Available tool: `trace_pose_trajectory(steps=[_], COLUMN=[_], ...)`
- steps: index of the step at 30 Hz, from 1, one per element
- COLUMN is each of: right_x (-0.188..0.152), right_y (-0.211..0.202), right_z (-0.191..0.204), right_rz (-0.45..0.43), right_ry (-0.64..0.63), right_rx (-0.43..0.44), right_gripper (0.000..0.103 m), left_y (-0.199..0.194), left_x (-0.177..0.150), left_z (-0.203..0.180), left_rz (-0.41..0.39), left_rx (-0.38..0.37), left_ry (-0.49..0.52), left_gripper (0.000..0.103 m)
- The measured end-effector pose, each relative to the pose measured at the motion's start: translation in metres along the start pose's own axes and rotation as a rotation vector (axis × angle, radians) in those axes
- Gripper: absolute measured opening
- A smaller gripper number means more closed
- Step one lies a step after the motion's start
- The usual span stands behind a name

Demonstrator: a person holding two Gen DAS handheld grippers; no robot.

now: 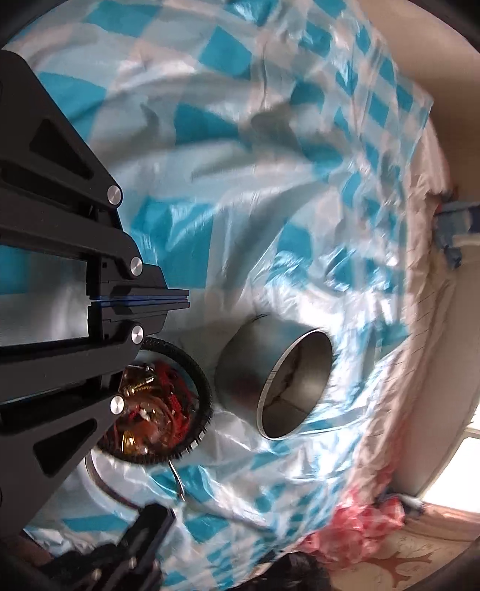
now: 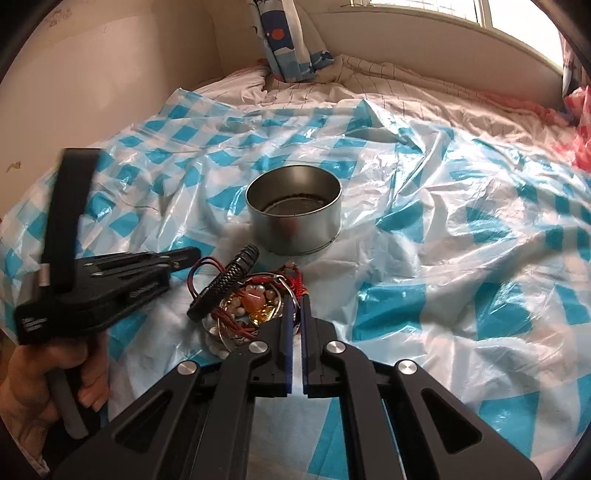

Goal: Organize jewelry

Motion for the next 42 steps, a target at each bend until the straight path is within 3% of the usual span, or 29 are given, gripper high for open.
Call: trace_pose_trajectory(steps=[3,5,10,15,21,25,27,28,30,37,42], right_x=[0.002,0.002,0.001,-0.002,-0.006,-0.008,-0.009,-0.010,-0.010,-0.010,-0.007], right_y=[-0.006,-0.011,-0.016,-0.026,-0.028,-0.026,-0.024,-0.024,-0.024,-0.032,-0.043], right_z=[-0.005,-0.008,-0.013,-0.015,-0.028,-0.030,-0.032,-0.032,-0.036,-0.043,-0.044], right_rz=[-0.010,-0.016,-0.007,0.006,0.039,0.057,0.067,0.069,0.071,0.054,0.006], right_ry=[-0.013,-0.019,-0.009,-0.037,-0.019,-0.015,-0.016,-0.014,-0.006,0.027,0.082], right_rx=[-0.055,-0.083,-0.094,-0.141,-0.147,-0.135,-0.135,-0.136,-0.135,-0.127,-0.073], right_gripper=[0.004,0.004,0.004,0.004,0.004,0.004,0.004,0.004,0.004,0.004,0.004], left_y=[0.002,-0.001,-0.003,-0.007,-0.020,-0.017,-0.016,-0.014,-0.018,-0.042,-0.060], left_x=[0.001,0.002,0.005,0.005,0.004,-0.002,-0.005,-0.006,-0.005,-0.003,-0.004], left_z=[-0.007,-0.011,-0.020,-0.029,-0.049,-0.067,-0.071,-0.071,-0.068,-0.034,-0.005], left_rz=[-0.003,-0.021,-0.033,-0.044,-0.078,-0.070,-0.059,-0.052,-0.061,-0.091,-0.112], left_rx=[-0.010,-0.016,-0.031,-0.051,-0.136,-0.143,-0.155,-0.139,-0.141,-0.123,-0.104], left_ry=[0.026,0.033,0.055,0.086,0.129,0.187,0.191,0.192,0.189,0.091,0.031], left_gripper=[0.015,0.040,0.049,0.050,0.068,0.068,0.049,0.028,0.015,0.012,0.012])
Point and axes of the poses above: each gripper's, at about its wrist camera, not at the fingertips, and y roughly the way its jaws point, z to its left, x to its top, the point moved 8 cm from there along y, roughly the way its jaws point, and after that the axes turned 12 degrees about x, right-handed, at the moved point
